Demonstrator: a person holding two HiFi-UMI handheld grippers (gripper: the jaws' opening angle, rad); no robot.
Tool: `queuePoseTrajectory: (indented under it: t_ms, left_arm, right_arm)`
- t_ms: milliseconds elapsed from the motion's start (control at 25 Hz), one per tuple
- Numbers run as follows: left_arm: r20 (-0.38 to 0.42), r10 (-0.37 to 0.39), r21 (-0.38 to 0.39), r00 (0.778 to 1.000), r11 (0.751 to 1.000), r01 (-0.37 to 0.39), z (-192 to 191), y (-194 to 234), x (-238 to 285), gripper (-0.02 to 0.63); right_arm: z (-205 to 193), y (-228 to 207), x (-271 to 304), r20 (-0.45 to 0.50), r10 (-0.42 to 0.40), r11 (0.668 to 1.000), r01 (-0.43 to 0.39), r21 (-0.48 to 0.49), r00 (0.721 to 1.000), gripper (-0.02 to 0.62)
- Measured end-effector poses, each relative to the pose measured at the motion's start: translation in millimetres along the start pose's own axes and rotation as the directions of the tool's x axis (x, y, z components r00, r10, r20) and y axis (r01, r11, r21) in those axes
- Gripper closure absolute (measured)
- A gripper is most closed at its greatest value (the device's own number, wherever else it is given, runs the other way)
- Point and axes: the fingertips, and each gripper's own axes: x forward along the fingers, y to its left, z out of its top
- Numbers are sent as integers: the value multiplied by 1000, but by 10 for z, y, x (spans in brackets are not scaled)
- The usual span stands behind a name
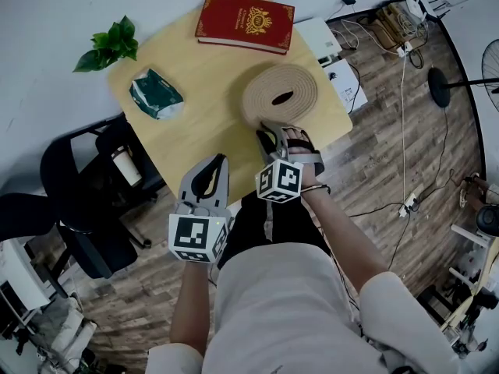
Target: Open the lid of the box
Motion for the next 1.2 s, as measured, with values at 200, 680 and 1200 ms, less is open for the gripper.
queuePoseTrajectory:
  t_ms: [200,680,1200]
  left_arm:
    - [-1,1,0,1000,1000,-1,-6,0,-3,591]
    - [7,-1,1,1000,1000,1,21,8,-9,591]
    - [15,-13,9,1000,1000,13,87,-29,21,591]
  right_arm:
    - [2,-10,-16,6,25,1000,-25,17,1000,486]
    - [58,-60,-73,22,29,999,-29,27,999,488]
    - [117,-150,-220,51,7,999,-8,36,999,492]
